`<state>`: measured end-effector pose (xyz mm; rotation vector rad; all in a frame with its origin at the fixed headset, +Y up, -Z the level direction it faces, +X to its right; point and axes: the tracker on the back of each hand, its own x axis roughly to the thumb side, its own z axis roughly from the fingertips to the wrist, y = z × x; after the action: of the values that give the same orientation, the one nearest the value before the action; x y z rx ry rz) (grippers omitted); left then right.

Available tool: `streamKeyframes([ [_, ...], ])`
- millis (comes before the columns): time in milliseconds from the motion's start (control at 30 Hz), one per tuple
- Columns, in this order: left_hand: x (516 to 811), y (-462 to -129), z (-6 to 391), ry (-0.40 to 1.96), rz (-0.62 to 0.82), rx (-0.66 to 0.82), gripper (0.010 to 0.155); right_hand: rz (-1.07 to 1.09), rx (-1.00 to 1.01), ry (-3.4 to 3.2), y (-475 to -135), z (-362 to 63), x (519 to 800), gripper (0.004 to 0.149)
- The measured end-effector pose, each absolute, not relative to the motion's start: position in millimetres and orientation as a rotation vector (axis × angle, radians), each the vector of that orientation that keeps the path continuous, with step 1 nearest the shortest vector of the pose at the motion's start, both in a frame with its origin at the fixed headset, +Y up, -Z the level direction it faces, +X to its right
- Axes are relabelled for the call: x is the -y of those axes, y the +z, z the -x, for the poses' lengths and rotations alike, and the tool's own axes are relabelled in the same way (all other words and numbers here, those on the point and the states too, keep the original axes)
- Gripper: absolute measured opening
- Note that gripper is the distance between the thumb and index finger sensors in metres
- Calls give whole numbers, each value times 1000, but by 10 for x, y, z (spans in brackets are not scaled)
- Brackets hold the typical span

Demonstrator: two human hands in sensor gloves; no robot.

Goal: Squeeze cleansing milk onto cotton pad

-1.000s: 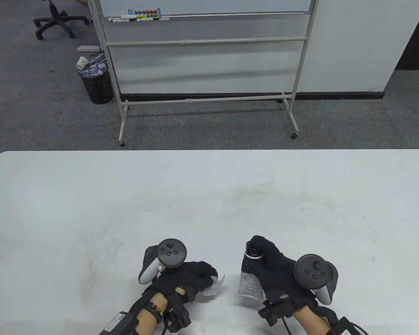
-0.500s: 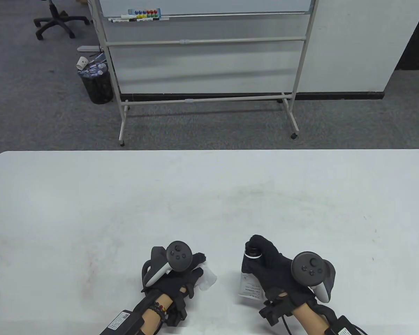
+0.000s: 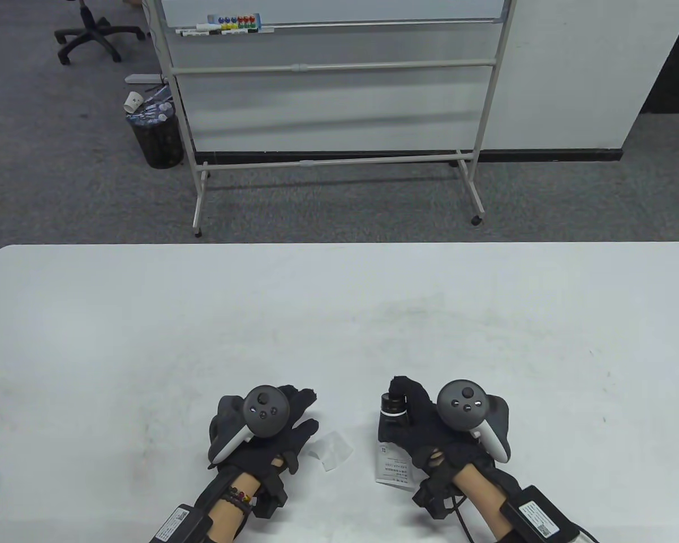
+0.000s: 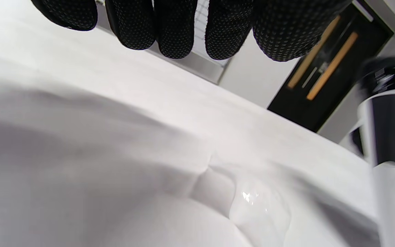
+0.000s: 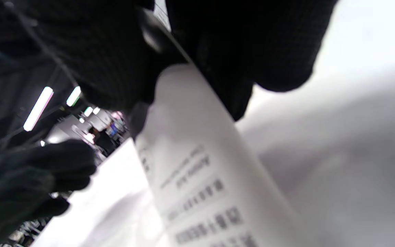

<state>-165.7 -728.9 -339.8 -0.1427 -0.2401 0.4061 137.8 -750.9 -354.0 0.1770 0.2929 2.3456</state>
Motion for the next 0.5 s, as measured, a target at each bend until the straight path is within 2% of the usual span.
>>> streamKeyframes([
  [100,7247,-3373,1685,404,131,251,63,-118,-365,2378,-3713,-1273,7602,86],
  [300,7212,-3354,1688,413,141,278,64,-51,-442,2628,-3879,-1093,7611,84],
  [500,7205,-3359,1678,376,134,300,65,-50,-370,2825,-3871,-987,7595,85],
])
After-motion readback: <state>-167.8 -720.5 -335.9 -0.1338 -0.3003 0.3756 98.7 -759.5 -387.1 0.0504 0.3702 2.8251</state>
